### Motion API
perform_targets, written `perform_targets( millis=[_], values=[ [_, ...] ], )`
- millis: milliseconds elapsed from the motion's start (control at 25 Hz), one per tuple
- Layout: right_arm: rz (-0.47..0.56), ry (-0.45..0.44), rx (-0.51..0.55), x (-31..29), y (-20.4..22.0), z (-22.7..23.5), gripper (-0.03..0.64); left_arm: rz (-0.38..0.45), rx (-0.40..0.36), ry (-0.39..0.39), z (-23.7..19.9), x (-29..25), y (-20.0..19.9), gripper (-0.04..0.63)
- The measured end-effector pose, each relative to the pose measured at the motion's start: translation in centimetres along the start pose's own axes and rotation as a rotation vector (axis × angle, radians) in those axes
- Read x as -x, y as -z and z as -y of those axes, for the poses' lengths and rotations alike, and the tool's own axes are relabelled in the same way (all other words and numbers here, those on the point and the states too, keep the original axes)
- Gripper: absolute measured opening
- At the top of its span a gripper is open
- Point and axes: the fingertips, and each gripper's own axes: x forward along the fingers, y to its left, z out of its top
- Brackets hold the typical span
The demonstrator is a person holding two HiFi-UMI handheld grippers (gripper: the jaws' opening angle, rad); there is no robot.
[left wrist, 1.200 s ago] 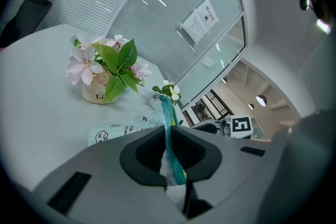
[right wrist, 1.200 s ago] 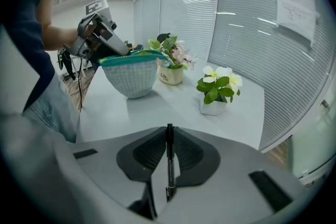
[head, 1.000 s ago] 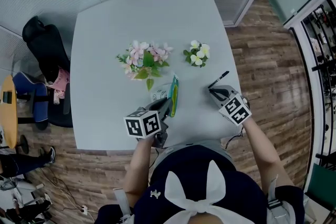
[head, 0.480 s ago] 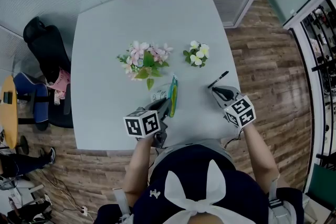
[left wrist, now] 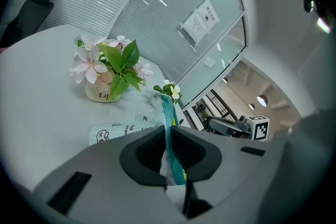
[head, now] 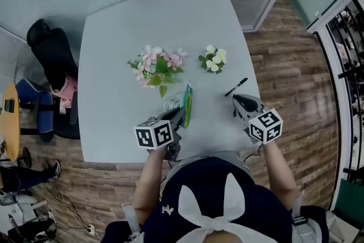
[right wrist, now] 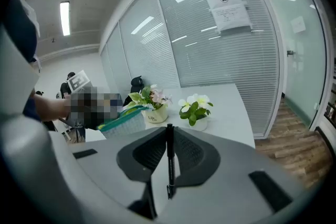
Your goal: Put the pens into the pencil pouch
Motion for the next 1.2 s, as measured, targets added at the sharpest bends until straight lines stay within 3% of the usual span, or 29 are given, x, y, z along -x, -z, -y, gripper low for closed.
perform_targets(
  millis=[1200],
  values=[
    [0.286, -0.051, -0.086, 3.2, -9.1, -2.1, 0.052, 0.023, 0.038, 0.025, 1.0, -0.2, 0.2, 0.051]
  ],
)
